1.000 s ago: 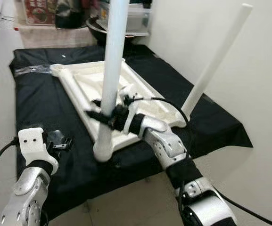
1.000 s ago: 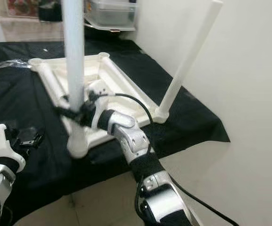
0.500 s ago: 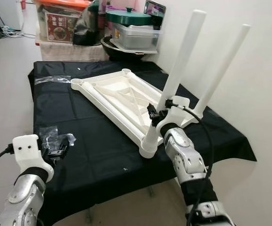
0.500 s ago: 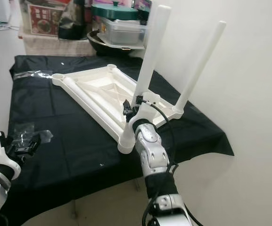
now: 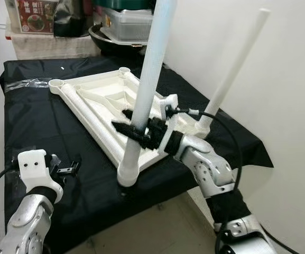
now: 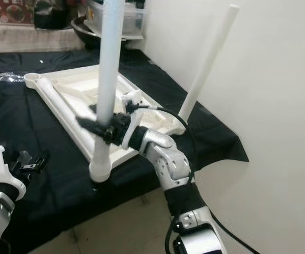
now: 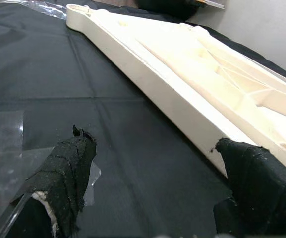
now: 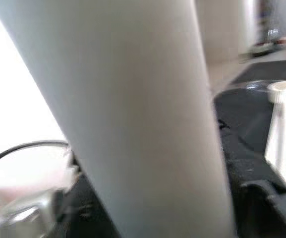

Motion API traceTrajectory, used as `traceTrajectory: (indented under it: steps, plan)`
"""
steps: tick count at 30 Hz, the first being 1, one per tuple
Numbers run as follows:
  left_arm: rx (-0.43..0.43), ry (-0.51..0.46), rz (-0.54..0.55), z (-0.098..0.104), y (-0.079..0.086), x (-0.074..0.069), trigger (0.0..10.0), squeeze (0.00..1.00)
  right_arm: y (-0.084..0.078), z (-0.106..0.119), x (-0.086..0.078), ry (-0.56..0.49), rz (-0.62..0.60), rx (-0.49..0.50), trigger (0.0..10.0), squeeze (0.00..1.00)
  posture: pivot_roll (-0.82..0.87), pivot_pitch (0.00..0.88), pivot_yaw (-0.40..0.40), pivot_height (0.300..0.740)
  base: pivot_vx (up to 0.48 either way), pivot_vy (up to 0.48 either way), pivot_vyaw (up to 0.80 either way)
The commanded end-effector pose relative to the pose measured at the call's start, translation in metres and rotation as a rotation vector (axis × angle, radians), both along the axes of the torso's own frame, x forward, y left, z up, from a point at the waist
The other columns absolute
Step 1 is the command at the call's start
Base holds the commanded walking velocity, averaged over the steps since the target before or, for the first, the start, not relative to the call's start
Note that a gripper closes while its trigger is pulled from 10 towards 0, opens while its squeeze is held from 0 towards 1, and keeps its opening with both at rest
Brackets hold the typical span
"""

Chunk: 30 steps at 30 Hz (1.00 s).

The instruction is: Building children table

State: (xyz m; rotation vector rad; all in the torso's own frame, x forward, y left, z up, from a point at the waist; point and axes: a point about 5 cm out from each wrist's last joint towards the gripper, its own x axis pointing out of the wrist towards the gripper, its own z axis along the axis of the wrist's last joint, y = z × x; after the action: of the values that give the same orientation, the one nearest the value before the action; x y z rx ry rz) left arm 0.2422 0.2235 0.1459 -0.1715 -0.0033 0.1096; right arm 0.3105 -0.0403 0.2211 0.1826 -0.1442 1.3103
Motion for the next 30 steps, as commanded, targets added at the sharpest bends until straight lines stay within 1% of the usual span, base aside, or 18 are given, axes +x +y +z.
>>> traceTrajectory:
  steps: [1,2,3,4,5,7,8,10,11,12,14,18,19,23,24,28,29,30]
  plan:
    - [-0.016,0.001,-0.009,-0.002,-0.003,-0.001,10.0,0.0,0.016,-0.004,-0.016,-0.035,0.157,-0.006,1.8,0.0,0.24,0.0,-0.19,0.74,0.0,0.0,0.0]
    - [-0.016,0.001,-0.009,-0.002,-0.003,-0.001,10.0,0.0,0.016,-0.004,-0.016,-0.035,0.157,-0.006,1.8,0.0,0.24,0.0,-0.19,0.74,0.0,0.0,0.0]
    - [-0.018,-0.002,-0.01,-0.002,-0.003,-0.002,10.0,0.0,0.022,-0.011,-0.012,-0.04,0.104,-0.028,0.0,0.0,0.24,0.0,-0.192,0.74,0.0,0.0,0.0]
    - [-0.018,-0.002,-0.01,-0.002,-0.003,-0.002,10.0,0.0,0.022,-0.011,-0.012,-0.04,0.104,-0.028,0.0,0.0,0.24,0.0,-0.192,0.74,0.0,0.0,0.0]
    - [-0.021,-0.004,-0.012,-0.002,-0.003,-0.003,10.0,0.0,0.025,-0.021,0.005,-0.013,-0.087,-0.09,0.0,0.0,0.23,0.0,-0.187,0.74,0.0,0.0,0.0]
    - [-0.021,-0.004,-0.012,-0.002,-0.003,-0.003,10.0,0.0,0.025,-0.021,0.005,-0.013,-0.087,-0.09,0.0,0.0,0.23,0.0,-0.187,0.74,0.0,0.0,0.0]
    - [-0.024,-0.007,-0.014,-0.002,-0.004,-0.003,10.0,0.0,0.01,-0.035,0.035,0.118,-0.46,-0.146,0.0,0.0,0.23,0.0,-0.187,0.74,0.0,0.0,0.0]
    - [-0.024,-0.007,-0.014,-0.002,-0.004,-0.003,10.0,0.0,0.01,-0.035,0.035,0.118,-0.46,-0.146,0.0,0.0,0.23,0.0,-0.187,0.74,0.0,0.0,0.0]
    - [-0.026,-0.011,-0.015,-0.001,-0.003,-0.003,10.0,0.0,-0.02,-0.049,0.057,0.216,-0.878,-0.19,0.0,0.0,0.21,0.0,-0.178,0.74,0.0,0.0,0.0]
    - [-0.027,-0.013,-0.017,-0.001,-0.004,-0.003,10.0,0.0,-0.044,-0.059,0.063,0.274,-1.143,-0.219,0.0,0.0,0.21,0.0,-0.176,0.74,0.0,0.0,0.0]
    - [-0.028,-0.015,-0.019,0.0,-0.004,-0.003,10.0,0.0,-0.056,-0.062,0.061,0.293,-1.271,-0.218,0.0,0.0,0.22,0.0,-0.175,0.74,0.0,0.0,0.0]
    - [-0.027,-0.016,-0.022,0.0,-0.004,-0.002,10.0,0.0,-0.038,-0.06,0.047,0.287,-1.164,-0.201,0.0,0.0,0.21,0.0,-0.167,0.74,0.0,0.0,0.0]
    - [-0.027,-0.016,-0.023,0.0,-0.004,-0.002,10.0,0.0,-0.026,-0.06,0.044,0.281,-1.073,-0.207,10.0,0.0,0.21,0.0,-0.167,0.74,0.0,0.0,0.0]
    - [-0.027,-0.016,-0.025,0.0,-0.004,-0.002,10.0,0.0,-0.01,-0.054,0.04,0.294,-0.945,-0.131,10.0,0.0,0.21,0.0,-0.164,0.74,0.0,0.0,0.0]
    - [-0.027,-0.016,-0.025,0.0,-0.004,-0.002,10.0,0.0,-0.002,-0.046,0.039,0.276,-0.863,-0.064,10.0,1.0,0.22,0.0,-0.17,0.74,0.0,0.0,0.0]
    - [-0.026,-0.017,-0.023,0.0,-0.004,-0.002,10.0,0.0,0.009,-0.027,0.036,0.22,-0.694,0.034,10.0,1.0,0.22,0.0,-0.172,0.74,0.0,0.0,0.0]
    - [-0.028,-0.019,-0.023,0.0,-0.003,-0.003,10.0,0.0,0.014,-0.016,0.034,0.182,-0.585,0.065,10.0,0.0,0.22,0.0,-0.174,0.74,0.0,0.0,0.0]
    - [-0.028,-0.019,-0.023,0.0,-0.003,-0.003,10.0,0.0,0.014,-0.016,0.034,0.182,-0.585,0.065,10.0,0.0,0.22,0.0,-0.174,0.74,0.0,0.0,0.0]
